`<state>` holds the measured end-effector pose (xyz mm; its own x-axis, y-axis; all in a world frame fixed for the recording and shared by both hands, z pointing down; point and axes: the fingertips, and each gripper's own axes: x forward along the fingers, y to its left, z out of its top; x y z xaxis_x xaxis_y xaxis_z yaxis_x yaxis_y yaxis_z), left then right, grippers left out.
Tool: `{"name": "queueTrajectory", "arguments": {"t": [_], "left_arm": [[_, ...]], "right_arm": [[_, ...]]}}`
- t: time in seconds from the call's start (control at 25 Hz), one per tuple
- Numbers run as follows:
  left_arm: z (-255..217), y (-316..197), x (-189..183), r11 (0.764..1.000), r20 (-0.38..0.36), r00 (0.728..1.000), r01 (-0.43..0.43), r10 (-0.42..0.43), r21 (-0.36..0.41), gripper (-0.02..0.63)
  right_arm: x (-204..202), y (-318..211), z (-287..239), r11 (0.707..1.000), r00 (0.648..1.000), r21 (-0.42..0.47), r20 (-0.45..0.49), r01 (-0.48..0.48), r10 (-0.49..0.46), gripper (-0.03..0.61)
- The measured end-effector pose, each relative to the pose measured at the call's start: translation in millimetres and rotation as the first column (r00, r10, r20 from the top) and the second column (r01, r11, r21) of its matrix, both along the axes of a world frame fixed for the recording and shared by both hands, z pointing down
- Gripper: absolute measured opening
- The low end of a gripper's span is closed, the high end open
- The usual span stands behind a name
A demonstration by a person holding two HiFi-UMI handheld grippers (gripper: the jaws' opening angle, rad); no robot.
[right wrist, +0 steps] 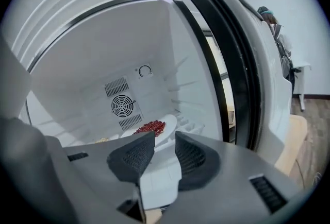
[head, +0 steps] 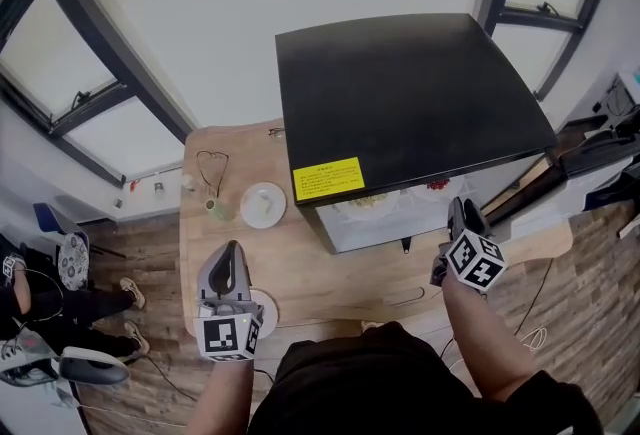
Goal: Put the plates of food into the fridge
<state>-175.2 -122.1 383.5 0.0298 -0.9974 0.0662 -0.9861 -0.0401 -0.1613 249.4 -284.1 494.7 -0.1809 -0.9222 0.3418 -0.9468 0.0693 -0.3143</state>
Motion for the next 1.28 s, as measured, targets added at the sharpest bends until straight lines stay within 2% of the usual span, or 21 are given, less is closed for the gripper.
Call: {"name": "queueTrajectory", "arguments": {"t": [0.12, 0.2, 0.28, 0.36, 0.56, 0.76, 0.92, 1.04, 1.2, 1.28], "left_arm": [[-13, 14, -5, 0.998, 0.022, 0.999, -0.049, 0.048, 0.032, 0.004], [-21, 26, -16, 0.996, 0.026, 0.997, -0.068, 0.067, 0.063, 0.004], [-22, 38, -32, 0.995, 0.026, 0.997, -0.070, 0.068, 0.067, 0.005], [-13, 53, -49, 0.997, 0.019, 0.998, -0.058, 0.057, 0.053, 0.004], [11, 83, -87, 1.000, -0.050, 0.999, -0.007, 0.007, 0.006, 0.005], [21, 116, -119, 1.000, -0.064, 0.998, 0.029, -0.028, 0.007, 0.005], [35, 147, -145, 0.998, -0.084, 0.994, 0.068, -0.068, -0.003, 0.005], [47, 173, -160, 0.996, -0.099, 0.991, 0.088, -0.089, -0.020, 0.005], [60, 207, -183, 0.991, -0.111, 0.985, 0.131, -0.134, -0.040, 0.005], [66, 220, -197, 0.987, -0.112, 0.981, 0.151, -0.157, -0.057, 0.005]], "right_arm": [[-18, 19, 1, 1.000, 0.999, 0.001, 0.038, 0.005, -0.005, 0.124], [-42, 33, 4, 0.999, 0.993, 0.002, 0.111, 0.040, -0.040, 0.124], [-77, 50, 8, 0.994, 0.966, 0.011, 0.234, 0.112, -0.112, 0.124], [-113, 72, 16, 0.982, 0.931, 0.012, 0.316, 0.188, -0.182, 0.124], [-175, 123, 42, 0.957, 0.891, -0.028, 0.373, 0.290, -0.259, 0.123], [-217, 166, 65, 0.925, 0.854, -0.066, 0.413, 0.374, -0.316, 0.123], [-264, 204, 88, 0.866, 0.802, -0.070, 0.419, 0.495, -0.425, 0.123], [-300, 239, 119, 0.808, 0.776, -0.124, 0.394, 0.577, -0.493, 0.123], [-341, 286, 153, 0.721, 0.709, -0.200, 0.478, 0.663, -0.520, 0.123], [-359, 306, 170, 0.688, 0.684, -0.233, 0.525, 0.687, -0.506, 0.123]]}}
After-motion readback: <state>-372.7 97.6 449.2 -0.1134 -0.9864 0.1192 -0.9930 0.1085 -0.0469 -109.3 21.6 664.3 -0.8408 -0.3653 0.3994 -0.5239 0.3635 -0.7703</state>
